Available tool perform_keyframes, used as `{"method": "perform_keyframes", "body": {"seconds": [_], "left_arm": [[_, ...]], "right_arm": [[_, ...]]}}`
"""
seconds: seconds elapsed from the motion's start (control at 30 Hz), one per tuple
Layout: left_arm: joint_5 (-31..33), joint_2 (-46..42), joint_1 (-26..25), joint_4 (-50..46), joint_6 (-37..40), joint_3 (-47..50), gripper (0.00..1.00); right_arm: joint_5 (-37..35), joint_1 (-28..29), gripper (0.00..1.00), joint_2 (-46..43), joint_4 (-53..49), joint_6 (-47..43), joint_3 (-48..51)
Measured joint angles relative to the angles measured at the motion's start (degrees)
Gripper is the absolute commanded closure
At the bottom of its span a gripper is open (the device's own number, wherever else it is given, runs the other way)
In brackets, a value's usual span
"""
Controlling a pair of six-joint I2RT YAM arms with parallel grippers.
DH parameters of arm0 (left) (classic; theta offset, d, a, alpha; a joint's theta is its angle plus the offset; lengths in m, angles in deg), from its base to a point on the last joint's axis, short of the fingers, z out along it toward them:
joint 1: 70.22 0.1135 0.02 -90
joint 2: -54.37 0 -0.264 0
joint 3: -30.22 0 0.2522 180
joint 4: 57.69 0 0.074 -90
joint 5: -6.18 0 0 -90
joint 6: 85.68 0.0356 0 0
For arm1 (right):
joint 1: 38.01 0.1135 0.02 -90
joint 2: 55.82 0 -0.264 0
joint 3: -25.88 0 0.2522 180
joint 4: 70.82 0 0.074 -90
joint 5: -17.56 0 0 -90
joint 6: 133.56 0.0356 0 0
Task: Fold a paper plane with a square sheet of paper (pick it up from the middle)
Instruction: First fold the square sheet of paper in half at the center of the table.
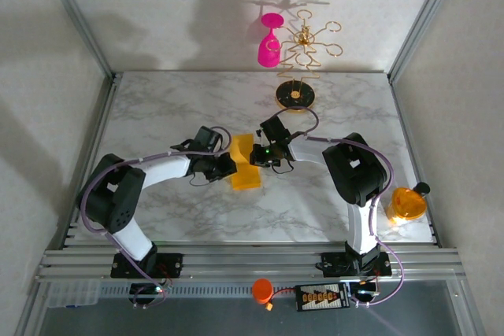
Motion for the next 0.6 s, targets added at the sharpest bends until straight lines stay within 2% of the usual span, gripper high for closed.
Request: {"method": "perform_keyframes", "body": {"seconds": [0.17,0.3,0.6], "left_arm": [[0.8,5.7,0.4,2.4,-0.7,-5.0,0.87],[0.3,9.3,0.4,2.6,-0.6,-4.7,0.87],[-1.5,8.6,1.4,4.0,4.7,-2.1,0.88]], "right_arm": [[0.1,0.0,0.97,0.0,0.2,0.0,0.1],[0.0,0.0,0.97,0.0,0.5,0.0,0.2],[0.0,0.0,0.97,0.0,0.7,0.0,0.3]]}}
